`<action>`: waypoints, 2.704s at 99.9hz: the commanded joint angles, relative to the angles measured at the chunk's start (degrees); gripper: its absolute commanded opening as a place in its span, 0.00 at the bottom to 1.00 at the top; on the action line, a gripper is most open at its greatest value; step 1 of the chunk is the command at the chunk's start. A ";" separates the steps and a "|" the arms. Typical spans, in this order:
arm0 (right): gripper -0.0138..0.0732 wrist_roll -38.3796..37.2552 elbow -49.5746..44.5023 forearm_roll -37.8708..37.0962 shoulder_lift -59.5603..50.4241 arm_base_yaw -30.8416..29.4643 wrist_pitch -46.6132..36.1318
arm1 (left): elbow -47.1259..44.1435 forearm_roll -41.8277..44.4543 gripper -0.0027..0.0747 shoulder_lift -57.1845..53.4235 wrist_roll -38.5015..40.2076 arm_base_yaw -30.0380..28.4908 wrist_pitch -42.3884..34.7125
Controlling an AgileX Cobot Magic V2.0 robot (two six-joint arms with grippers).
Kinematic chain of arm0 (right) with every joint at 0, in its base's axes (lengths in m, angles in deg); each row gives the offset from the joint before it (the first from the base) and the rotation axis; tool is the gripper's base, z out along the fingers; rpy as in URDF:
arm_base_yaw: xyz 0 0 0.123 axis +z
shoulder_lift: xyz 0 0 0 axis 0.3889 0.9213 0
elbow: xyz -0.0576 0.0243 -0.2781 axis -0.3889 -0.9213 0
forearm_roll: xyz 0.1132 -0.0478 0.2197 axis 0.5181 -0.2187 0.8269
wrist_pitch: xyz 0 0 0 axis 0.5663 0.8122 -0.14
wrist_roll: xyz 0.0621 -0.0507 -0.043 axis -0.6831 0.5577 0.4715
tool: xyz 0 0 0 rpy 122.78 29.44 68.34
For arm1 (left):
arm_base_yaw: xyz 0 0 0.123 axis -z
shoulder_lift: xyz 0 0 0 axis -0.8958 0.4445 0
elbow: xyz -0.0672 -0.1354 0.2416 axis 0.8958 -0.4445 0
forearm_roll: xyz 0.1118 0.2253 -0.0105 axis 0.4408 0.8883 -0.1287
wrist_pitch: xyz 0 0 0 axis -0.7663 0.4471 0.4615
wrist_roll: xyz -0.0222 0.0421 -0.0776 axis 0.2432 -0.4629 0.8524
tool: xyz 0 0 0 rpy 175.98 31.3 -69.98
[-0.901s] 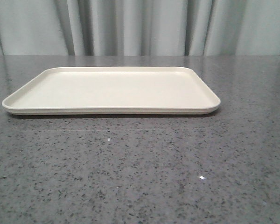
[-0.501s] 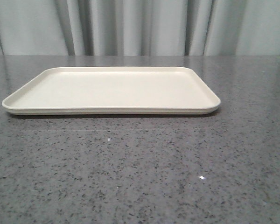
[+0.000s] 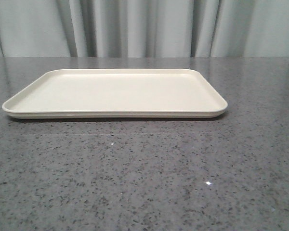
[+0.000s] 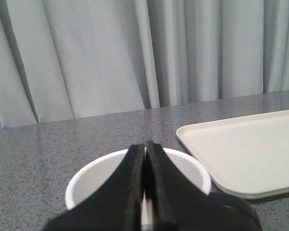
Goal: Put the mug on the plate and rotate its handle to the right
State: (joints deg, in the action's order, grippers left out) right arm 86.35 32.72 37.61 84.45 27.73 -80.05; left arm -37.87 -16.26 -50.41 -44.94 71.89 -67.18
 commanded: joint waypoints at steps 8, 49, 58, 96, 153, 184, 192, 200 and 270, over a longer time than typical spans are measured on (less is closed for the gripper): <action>0.02 0.33 0.00 0.43 -1.09 -0.02 -4.70 | -0.50 -0.19 0.01 -1.67 0.60 -0.14 -4.30; 0.02 0.33 0.00 0.43 -1.09 -0.02 -4.70 | -0.50 -0.19 0.01 -1.67 0.60 -0.14 -4.44; 0.02 0.33 0.00 0.43 -1.09 -0.02 -4.70 | -0.50 -0.19 0.01 -1.67 0.60 -0.14 -4.71; 0.02 0.33 0.00 0.43 -1.09 -0.02 -4.70 | -0.50 -0.19 0.01 -1.67 0.60 -0.14 -4.82; 0.02 0.33 0.00 0.43 -1.09 -0.02 -4.70 | -0.50 -0.19 0.01 -1.67 0.60 -0.14 -5.79; 0.02 0.33 0.00 0.43 -1.09 -0.02 -4.70 | -0.50 -0.19 0.01 -1.67 0.60 -0.14 -5.90; 0.02 0.33 0.00 0.43 -1.09 -0.02 -4.70 | -0.50 -0.19 0.01 -1.67 0.60 -0.14 -6.01; 0.02 0.33 0.05 0.43 -1.09 -0.02 -5.02 | -0.50 -0.19 0.01 -1.67 0.60 -0.14 -6.78; 0.02 1.07 32.58 4.22 17.32 -0.02 -5.91 | 31.76 -16.31 0.01 11.78 -0.05 -0.03 -0.32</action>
State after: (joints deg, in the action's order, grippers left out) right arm 86.35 58.75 42.36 96.47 27.73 -83.73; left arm -13.47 -33.65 -43.37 -44.94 71.89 -67.39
